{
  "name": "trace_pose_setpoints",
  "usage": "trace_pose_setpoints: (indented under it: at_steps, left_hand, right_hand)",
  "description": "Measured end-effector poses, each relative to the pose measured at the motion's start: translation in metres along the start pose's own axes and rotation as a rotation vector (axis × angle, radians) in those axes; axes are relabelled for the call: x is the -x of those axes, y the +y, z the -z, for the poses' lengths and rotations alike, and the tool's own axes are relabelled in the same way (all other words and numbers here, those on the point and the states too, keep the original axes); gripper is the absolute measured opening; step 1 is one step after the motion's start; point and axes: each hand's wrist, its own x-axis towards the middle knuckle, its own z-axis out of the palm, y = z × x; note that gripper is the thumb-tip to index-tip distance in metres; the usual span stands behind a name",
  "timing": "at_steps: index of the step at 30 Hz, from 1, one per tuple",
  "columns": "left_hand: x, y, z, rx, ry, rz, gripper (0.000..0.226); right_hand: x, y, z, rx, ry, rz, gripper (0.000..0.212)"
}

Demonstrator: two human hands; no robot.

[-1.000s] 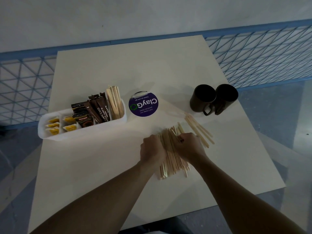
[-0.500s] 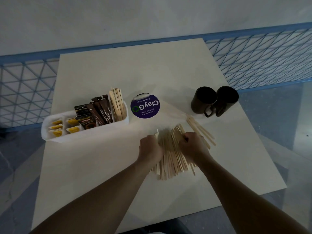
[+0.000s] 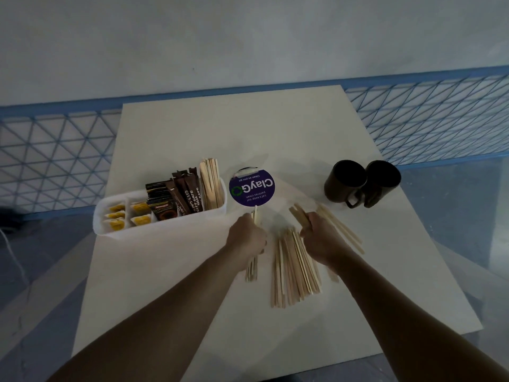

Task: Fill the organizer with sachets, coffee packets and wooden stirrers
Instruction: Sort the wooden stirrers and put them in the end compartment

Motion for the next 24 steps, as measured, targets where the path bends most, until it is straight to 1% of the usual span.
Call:
trace_pose_setpoints:
  at_steps: [4,5,6,9,12,16,18,21,24]
  left_hand:
    - [-0.004,0.021,0.025,0.204,-0.012,-0.035,0.025]
    - [-0.004,0.025,0.031,0.232,0.002,-0.056,0.022]
    - [-0.01,0.031,0.052,0.268,0.039,-0.088,0.02]
    - [-0.017,0.046,0.075,0.345,0.084,-0.177,0.015]
    - [-0.017,0.057,0.084,0.407,0.119,-0.251,0.017]
    - [-0.014,0.067,0.103,0.417,0.22,-0.322,0.02]
    - [-0.018,0.066,0.114,0.408,0.279,-0.354,0.02]
    - [-0.026,0.059,0.123,0.363,0.34,-0.37,0.019]
    - [-0.035,0.05,0.129,0.335,0.379,-0.36,0.017]
  right_hand:
    - [-0.005,-0.035,0.01,-0.102,-0.006,0.052,0.02]
    - [-0.006,-0.042,0.009,-0.138,0.003,0.065,0.02]
    - [-0.017,-0.065,0.004,-0.161,0.002,0.094,0.021]
    - [-0.03,-0.094,-0.001,-0.262,0.002,0.115,0.018]
    - [-0.036,-0.109,-0.004,-0.421,-0.031,0.118,0.018]
    - [-0.044,-0.139,-0.013,-0.635,-0.044,0.132,0.03]
    - [-0.05,-0.155,-0.019,-0.704,-0.045,0.145,0.032]
    - [-0.057,-0.171,-0.031,-0.761,-0.033,0.2,0.026]
    - [-0.064,-0.18,-0.042,-0.776,0.018,0.227,0.023]
